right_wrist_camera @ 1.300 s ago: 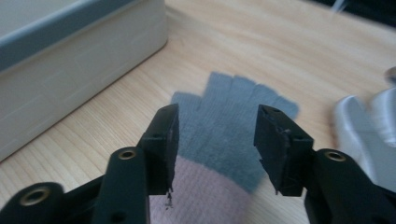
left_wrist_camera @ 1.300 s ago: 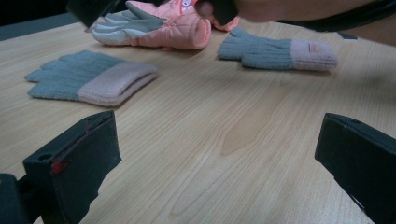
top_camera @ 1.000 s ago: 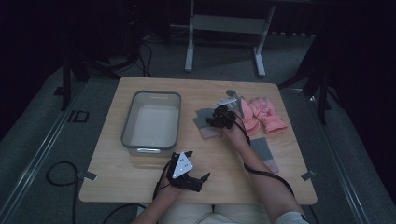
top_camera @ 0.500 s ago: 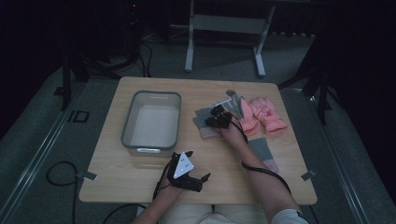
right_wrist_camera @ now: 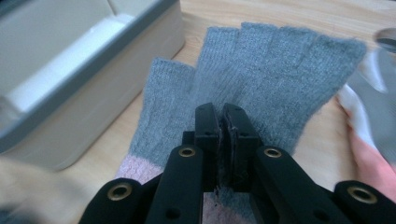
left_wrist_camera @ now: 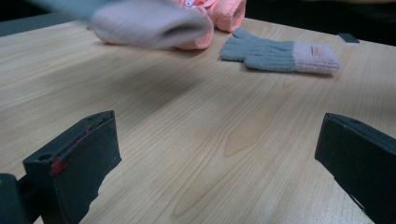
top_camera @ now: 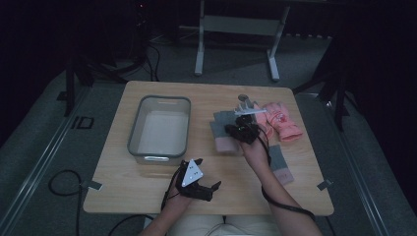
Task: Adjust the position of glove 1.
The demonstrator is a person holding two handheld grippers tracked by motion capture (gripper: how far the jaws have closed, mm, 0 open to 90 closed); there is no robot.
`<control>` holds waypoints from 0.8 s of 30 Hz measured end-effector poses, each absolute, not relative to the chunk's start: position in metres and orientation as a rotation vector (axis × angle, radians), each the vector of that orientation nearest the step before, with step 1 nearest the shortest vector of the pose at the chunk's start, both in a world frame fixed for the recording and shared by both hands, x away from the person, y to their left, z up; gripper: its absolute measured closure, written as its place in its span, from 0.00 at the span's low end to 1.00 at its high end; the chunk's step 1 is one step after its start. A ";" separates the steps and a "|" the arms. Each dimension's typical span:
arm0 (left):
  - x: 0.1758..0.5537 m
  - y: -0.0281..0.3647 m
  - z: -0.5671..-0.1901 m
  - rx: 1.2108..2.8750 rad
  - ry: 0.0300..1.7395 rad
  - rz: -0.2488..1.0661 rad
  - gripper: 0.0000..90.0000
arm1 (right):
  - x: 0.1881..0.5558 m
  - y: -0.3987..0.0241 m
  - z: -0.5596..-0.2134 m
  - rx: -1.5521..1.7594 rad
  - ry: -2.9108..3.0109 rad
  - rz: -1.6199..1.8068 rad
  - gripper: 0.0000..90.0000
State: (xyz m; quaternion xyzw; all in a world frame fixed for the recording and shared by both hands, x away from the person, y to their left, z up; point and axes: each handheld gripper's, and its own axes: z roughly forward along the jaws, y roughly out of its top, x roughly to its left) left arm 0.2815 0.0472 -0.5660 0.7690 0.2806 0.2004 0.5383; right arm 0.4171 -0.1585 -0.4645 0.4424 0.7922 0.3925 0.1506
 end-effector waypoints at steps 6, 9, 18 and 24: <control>0.281 0.047 -0.566 1.829 0.667 0.490 0.00 | 0.369 -0.177 -0.462 1.309 2.216 1.127 0.95; 0.281 0.047 -0.566 1.830 0.666 0.484 0.00 | 0.353 -0.181 -0.474 1.344 2.208 1.100 0.95; 0.281 0.047 -0.566 1.827 0.664 0.485 0.00 | 0.331 -0.193 -0.516 1.472 2.243 1.047 0.95; 0.281 0.047 -0.566 1.830 0.661 0.490 0.00 | 0.327 -0.193 -0.530 1.489 2.251 1.019 0.95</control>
